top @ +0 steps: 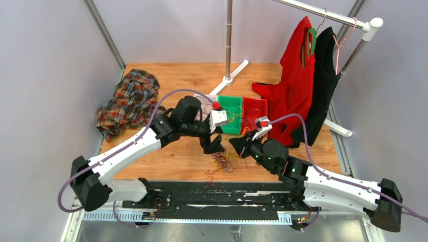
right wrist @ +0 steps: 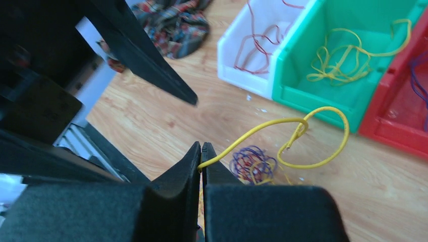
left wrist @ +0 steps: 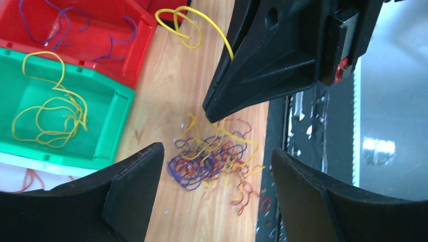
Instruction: Untangle the cables
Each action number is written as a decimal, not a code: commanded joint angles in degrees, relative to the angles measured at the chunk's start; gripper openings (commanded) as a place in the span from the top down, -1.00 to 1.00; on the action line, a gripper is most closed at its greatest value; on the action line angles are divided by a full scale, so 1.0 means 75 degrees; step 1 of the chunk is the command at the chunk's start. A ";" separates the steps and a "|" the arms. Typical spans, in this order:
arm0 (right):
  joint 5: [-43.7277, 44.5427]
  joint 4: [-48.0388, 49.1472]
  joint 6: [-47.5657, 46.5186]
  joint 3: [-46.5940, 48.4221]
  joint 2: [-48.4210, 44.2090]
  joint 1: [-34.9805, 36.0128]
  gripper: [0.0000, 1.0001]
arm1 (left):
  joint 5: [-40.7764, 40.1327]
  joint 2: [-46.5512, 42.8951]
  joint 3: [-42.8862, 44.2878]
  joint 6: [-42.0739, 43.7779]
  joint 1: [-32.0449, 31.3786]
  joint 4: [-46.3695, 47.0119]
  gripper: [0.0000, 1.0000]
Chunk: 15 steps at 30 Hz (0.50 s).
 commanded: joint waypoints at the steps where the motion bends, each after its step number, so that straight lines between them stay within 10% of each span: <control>1: -0.0456 0.0453 -0.0188 0.0512 -0.0040 -0.0115 0.99 | -0.0197 -0.0587 -0.1021 -0.2199 -0.0292 0.2241 -0.65; 11: -0.0764 0.0772 -0.0317 0.0764 0.0068 -0.0115 0.99 | -0.1207 -0.0489 -0.2218 -0.3516 -0.0435 0.3681 -0.54; 15: -0.0744 0.0735 -0.0335 0.0788 0.0052 -0.0115 0.99 | -0.1206 -0.0242 -0.2252 -0.3915 -0.0414 0.4280 -0.19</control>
